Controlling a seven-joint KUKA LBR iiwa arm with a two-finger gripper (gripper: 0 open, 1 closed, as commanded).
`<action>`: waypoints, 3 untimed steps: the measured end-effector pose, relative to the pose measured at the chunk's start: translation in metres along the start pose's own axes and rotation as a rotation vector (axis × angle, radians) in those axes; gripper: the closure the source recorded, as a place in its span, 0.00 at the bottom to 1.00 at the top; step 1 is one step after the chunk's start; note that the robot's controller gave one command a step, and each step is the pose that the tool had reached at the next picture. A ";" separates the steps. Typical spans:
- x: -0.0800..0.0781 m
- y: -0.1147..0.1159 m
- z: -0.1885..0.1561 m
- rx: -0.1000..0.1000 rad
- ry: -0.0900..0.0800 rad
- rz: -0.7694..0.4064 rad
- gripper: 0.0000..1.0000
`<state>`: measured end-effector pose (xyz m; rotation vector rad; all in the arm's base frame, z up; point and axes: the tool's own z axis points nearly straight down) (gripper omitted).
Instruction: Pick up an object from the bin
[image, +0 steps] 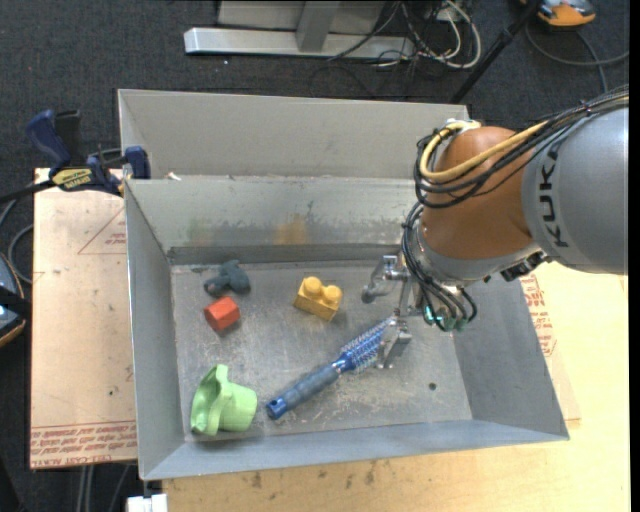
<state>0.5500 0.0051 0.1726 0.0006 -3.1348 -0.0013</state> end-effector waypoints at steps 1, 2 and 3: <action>-0.004 -0.012 0.100 -0.003 -0.011 0.085 0.00; -0.005 -0.012 0.096 -0.002 -0.014 0.083 1.00; -0.021 -0.012 -0.050 0.000 -0.017 0.094 1.00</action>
Offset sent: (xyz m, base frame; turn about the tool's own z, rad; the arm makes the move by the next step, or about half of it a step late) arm 0.0002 -0.0133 -0.1026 0.0847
